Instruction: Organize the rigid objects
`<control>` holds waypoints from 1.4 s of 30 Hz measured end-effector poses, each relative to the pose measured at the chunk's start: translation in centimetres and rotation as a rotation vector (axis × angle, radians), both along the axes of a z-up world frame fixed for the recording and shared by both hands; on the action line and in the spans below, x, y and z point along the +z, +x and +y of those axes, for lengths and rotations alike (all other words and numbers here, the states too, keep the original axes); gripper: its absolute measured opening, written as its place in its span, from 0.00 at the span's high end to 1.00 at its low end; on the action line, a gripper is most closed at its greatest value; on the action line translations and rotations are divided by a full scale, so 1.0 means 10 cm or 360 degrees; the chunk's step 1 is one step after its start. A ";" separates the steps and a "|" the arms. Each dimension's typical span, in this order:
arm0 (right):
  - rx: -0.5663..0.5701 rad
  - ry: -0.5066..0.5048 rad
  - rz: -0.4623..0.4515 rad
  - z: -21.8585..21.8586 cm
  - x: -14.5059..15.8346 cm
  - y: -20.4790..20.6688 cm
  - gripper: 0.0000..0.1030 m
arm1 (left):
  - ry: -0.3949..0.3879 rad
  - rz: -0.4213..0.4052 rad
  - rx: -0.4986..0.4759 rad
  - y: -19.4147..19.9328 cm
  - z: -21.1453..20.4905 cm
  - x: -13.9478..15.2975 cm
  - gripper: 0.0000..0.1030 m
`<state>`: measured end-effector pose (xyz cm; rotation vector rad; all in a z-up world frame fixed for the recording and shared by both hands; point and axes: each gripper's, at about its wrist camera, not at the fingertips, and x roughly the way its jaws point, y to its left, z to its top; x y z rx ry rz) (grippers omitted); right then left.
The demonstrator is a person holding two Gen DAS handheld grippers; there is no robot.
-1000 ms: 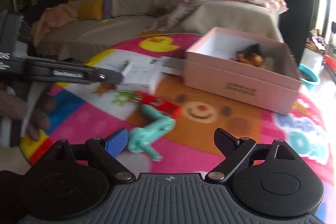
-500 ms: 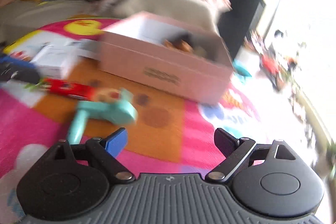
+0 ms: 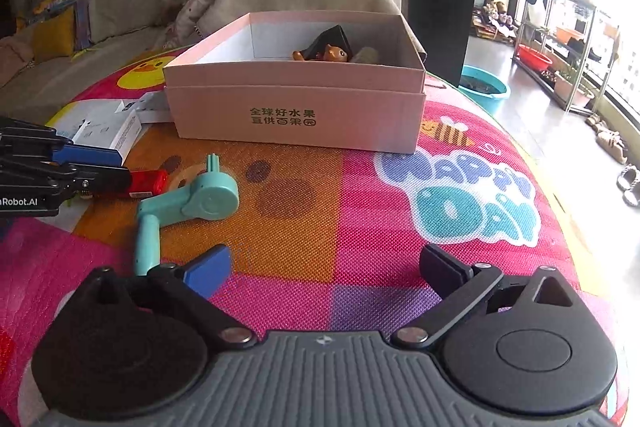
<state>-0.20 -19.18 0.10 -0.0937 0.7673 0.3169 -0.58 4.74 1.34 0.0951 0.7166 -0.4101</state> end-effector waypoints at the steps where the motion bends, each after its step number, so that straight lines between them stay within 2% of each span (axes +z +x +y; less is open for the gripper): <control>1: 0.0003 -0.0001 0.0002 0.00 0.00 0.00 0.00 | -0.0009 0.0008 -0.0007 0.00 0.01 0.00 0.69; 5: 0.0002 0.0000 0.0004 0.01 0.00 0.00 0.00 | -0.0002 0.0082 -0.0091 -0.01 -0.01 -0.02 0.67; 9: 0.0003 0.0000 0.0004 0.01 -0.01 0.01 0.00 | -0.0049 0.0124 -0.0159 -0.10 -0.03 -0.02 0.66; 14: 0.0003 0.0000 0.0004 0.00 -0.01 0.01 0.00 | -0.0063 0.0082 -0.0130 -0.23 -0.05 0.02 0.66; 17: 0.0003 0.0000 0.0003 0.01 -0.01 0.01 0.00 | -0.0128 -0.0025 0.0007 -0.24 0.09 0.15 0.66; 20: 0.0003 0.0000 0.0003 0.01 -0.01 0.01 0.00 | -0.0168 -0.0145 0.0309 -0.14 0.35 0.27 0.66; 22: 0.0003 0.0000 0.0003 0.01 -0.01 0.01 0.00 | -0.0271 -0.0173 0.0544 -0.01 0.61 0.30 0.67; 25: 0.0003 0.0000 0.0002 0.01 -0.01 0.01 0.00 | -0.0401 -0.0165 0.0768 0.24 0.92 0.26 0.67; 30: 0.0003 -0.0001 0.0003 0.00 -0.01 0.01 0.00 | -0.0531 -0.0042 0.0884 0.64 1.15 0.14 0.67; 33: 0.0001 -0.0006 0.0002 0.00 0.00 0.00 0.00 | -0.0617 -0.0075 0.0806 0.87 1.09 0.30 0.67; 35: -0.0002 -0.0014 0.0002 0.00 0.00 0.00 0.00 | -0.0592 -0.0010 0.0672 1.17 0.95 0.41 0.67; 37: -0.0003 -0.0015 0.0001 0.00 0.00 0.00 0.00 | -0.0478 0.0118 0.0562 1.55 0.75 0.41 0.67; 39: -0.0004 -0.0007 0.0001 -0.01 0.00 0.00 0.00 | -0.0359 0.0198 0.0581 1.87 0.62 0.35 0.67; 42: -0.0004 -0.0001 -0.0001 -0.02 -0.01 0.00 0.00 | -0.0306 0.0223 0.0619 2.22 0.54 0.28 0.67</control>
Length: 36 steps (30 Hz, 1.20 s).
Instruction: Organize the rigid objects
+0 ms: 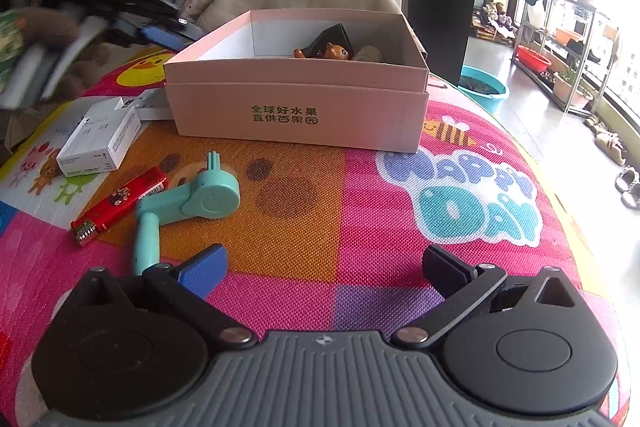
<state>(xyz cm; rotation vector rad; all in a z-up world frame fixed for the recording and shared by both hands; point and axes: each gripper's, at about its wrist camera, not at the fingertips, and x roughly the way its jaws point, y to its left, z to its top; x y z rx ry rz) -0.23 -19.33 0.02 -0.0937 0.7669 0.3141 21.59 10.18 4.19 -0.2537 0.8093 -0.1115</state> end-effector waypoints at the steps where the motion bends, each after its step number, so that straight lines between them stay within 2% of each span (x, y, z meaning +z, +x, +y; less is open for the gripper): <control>1: 0.0000 0.0001 0.0001 0.00 0.00 0.00 0.00 | -0.0003 0.0004 0.0016 0.10 0.00 -0.03 0.67; 3: 0.0000 0.0002 0.0001 0.00 0.00 0.00 0.00 | 0.0003 0.0009 0.0046 0.25 0.00 -0.11 0.67; 5: 0.0000 0.0004 0.0001 0.00 0.00 0.00 0.00 | 0.0046 0.0077 0.0021 0.39 -0.03 -0.23 0.69; 6: 0.0001 0.0005 0.0001 0.00 0.00 0.01 0.00 | 0.0066 0.0094 0.0016 0.42 -0.04 -0.27 0.74; 9: 0.0000 0.0007 0.0001 0.00 0.00 0.01 0.00 | 0.0049 0.0085 -0.0040 0.34 0.02 -0.26 0.77; 11: 0.0001 0.0011 0.0001 0.00 0.00 0.01 0.00 | 0.0000 0.0103 -0.0084 0.19 0.06 -0.26 0.77; 16: 0.0001 0.0010 0.0001 0.01 -0.01 0.01 0.00 | -0.0081 0.0066 -0.0185 -0.48 0.09 -0.29 0.77; 21: 0.0001 0.0003 -0.0001 0.03 -0.01 0.01 0.00 | -0.0238 0.0105 -0.0247 -1.06 0.10 -0.31 0.79; 24: 0.0001 0.0006 -0.0001 0.02 -0.01 0.01 0.00 | -0.0272 0.0144 -0.0350 -1.32 0.02 -0.27 0.77; 26: 0.0001 0.0006 0.0000 0.02 -0.01 0.01 0.00 | -0.0228 0.0071 -0.0355 -1.55 -0.01 -0.16 0.76; 28: 0.0001 0.0006 -0.0001 0.02 -0.01 0.01 0.00 | -0.0089 -0.0080 -0.0334 -1.84 -0.09 -0.01 0.76; 31: 0.0000 0.0003 -0.0001 0.02 -0.01 0.01 0.00 | 0.0035 -0.0199 -0.0441 -2.24 -0.30 0.12 0.76; 34: 0.0000 0.0003 -0.0002 0.02 -0.01 0.01 0.00 | 0.0093 -0.0171 -0.0603 -2.50 -0.52 0.07 0.75; 36: 0.0000 0.0005 -0.0001 0.02 -0.01 0.01 0.00 | 0.0111 -0.0147 -0.0638 -2.62 -0.61 -0.02 0.75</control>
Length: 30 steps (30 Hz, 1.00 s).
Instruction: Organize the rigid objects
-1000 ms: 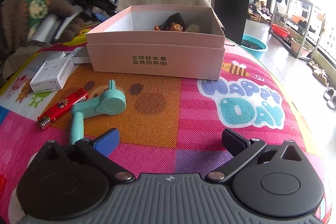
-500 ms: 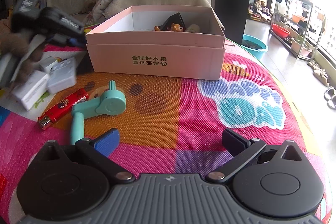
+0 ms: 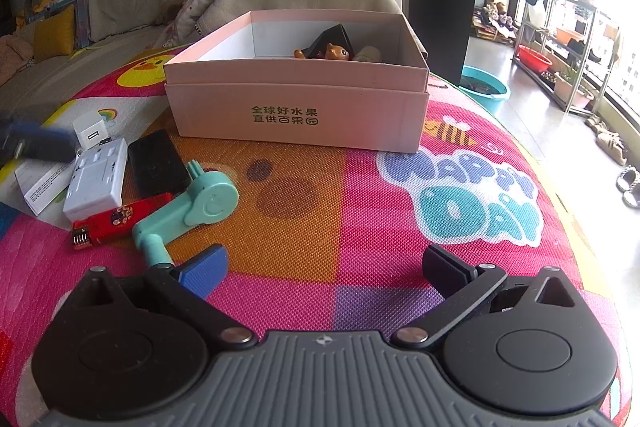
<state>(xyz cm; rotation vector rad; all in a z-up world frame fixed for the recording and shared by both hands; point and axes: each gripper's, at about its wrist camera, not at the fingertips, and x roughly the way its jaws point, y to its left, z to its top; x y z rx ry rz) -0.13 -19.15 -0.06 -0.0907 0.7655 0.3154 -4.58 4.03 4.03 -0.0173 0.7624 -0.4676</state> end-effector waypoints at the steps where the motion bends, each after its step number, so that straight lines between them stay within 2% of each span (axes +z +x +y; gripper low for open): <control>1: 0.0000 0.0001 0.0000 0.00 0.00 0.00 0.00 | 0.0030 -0.0002 -0.0013 -0.03 -0.05 -0.05 0.75; 4: 0.0000 -0.0001 0.0001 0.00 0.00 0.00 0.00 | 0.0193 -0.0077 0.0014 -0.03 -0.14 -0.12 0.73; 5: 0.0000 -0.0001 0.0000 0.00 0.00 0.00 0.00 | 0.0214 -0.0082 0.0024 0.01 -0.15 -0.14 0.74; 7: 0.0000 -0.0001 0.0000 0.00 0.00 0.00 0.00 | 0.0167 -0.0039 0.0028 0.09 -0.12 -0.20 0.74; 9: 0.0000 0.0001 0.0000 0.00 0.00 0.00 0.00 | 0.0105 0.0044 -0.0009 0.20 -0.10 -0.27 0.68; 16: 0.0001 -0.0002 0.0004 0.00 0.00 0.00 0.00 | 0.0119 -0.0029 -0.0047 0.25 -0.28 -0.33 0.68; 19: 0.0016 0.0003 0.0022 -0.01 0.00 0.02 0.00 | 0.0196 -0.0114 -0.0083 0.13 -0.38 -0.35 0.68; 21: 0.0035 0.0003 0.0033 -0.02 0.01 0.02 0.00 | 0.0244 -0.0154 -0.0081 0.02 -0.39 -0.36 0.73; 24: 0.0064 -0.0004 0.0034 -0.03 0.01 0.02 0.00 | 0.0249 -0.0132 0.0023 -0.13 -0.30 -0.34 0.74; 26: 0.0083 -0.0005 0.0047 -0.04 0.03 0.02 0.00 | 0.0257 -0.0116 0.0157 -0.19 -0.19 -0.34 0.73; 30: 0.0189 0.0117 0.0007 -0.03 0.15 -0.09 0.01 | 0.0089 -0.0067 0.0282 -0.19 0.03 -0.35 0.73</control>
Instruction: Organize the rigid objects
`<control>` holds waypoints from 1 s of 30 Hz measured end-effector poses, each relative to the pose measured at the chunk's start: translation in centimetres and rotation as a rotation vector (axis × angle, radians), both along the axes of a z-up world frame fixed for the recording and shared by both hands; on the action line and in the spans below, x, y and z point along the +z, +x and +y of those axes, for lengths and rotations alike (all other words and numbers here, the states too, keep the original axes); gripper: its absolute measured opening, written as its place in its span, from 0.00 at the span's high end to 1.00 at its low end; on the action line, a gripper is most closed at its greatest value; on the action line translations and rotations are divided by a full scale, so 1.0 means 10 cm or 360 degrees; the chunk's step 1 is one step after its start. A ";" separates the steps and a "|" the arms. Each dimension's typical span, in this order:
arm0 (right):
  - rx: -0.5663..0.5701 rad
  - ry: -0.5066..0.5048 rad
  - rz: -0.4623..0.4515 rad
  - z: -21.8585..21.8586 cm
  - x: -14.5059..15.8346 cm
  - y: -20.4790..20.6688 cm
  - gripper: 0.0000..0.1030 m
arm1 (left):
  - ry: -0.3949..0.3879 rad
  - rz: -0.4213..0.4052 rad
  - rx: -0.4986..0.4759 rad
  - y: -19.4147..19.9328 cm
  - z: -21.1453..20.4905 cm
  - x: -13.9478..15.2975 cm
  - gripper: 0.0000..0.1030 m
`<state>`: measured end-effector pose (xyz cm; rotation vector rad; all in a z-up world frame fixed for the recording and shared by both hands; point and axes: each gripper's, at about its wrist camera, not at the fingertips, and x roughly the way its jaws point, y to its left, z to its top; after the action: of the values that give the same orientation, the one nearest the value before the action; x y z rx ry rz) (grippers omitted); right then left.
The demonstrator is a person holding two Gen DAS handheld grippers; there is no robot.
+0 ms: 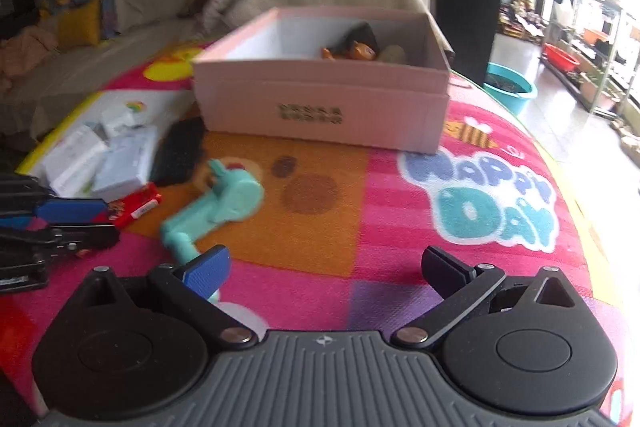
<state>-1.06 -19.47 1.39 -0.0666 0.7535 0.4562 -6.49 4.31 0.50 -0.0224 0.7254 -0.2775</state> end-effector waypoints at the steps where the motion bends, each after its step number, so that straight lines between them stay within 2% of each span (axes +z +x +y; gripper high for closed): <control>1: 0.0033 0.0020 -0.0024 0.04 0.04 -0.04 0.01 | -0.0030 0.0000 0.0013 0.01 0.02 0.00 0.73; 6: 0.0204 -0.0029 -0.0044 0.34 0.05 -0.17 0.01 | -0.0143 -0.0026 0.0058 0.07 0.03 -0.05 0.73; 9: 0.0257 -0.0229 -0.0169 0.50 0.00 -0.27 0.05 | -0.0220 -0.0044 0.0094 0.05 0.08 -0.08 0.74; 11: 0.0178 -0.0421 -0.0326 0.51 0.00 -0.29 0.07 | -0.0219 -0.0045 0.0094 0.06 0.07 -0.08 0.74; 15: -0.0099 -0.0613 -0.0475 0.35 0.04 -0.15 0.07 | -0.0139 -0.0067 0.0093 0.05 0.00 -0.07 0.74; 16: -0.0130 -0.0583 -0.0458 0.29 0.07 -0.11 0.07 | -0.0114 -0.0073 0.0092 0.04 -0.03 -0.07 0.74; 20: -0.0118 -0.0144 -0.0201 0.12 0.21 0.07 0.07 | -0.0030 -0.0091 0.0089 0.02 -0.10 -0.07 0.74; 22: -0.0101 -0.0021 -0.0137 0.17 0.22 0.15 0.07 | 0.0018 -0.0105 0.0085 0.00 -0.14 -0.07 0.74; 24: -0.0101 -0.0020 -0.0121 0.31 0.18 0.25 0.09 | 0.0034 -0.0119 0.0102 -0.03 -0.16 -0.08 0.74; 27: -0.0068 -0.0036 -0.0055 0.56 0.08 0.43 0.19 | 0.0016 -0.0144 0.0116 -0.09 -0.15 -0.09 0.73; 30: -0.0060 -0.0087 0.0006 0.71 0.00 0.57 0.34 | -0.0005 -0.0127 0.0117 -0.06 -0.13 -0.09 0.73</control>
<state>4.65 -12.38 1.37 -0.1026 0.7697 0.4001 -7.08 3.03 -0.37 -0.0410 0.6436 -0.2083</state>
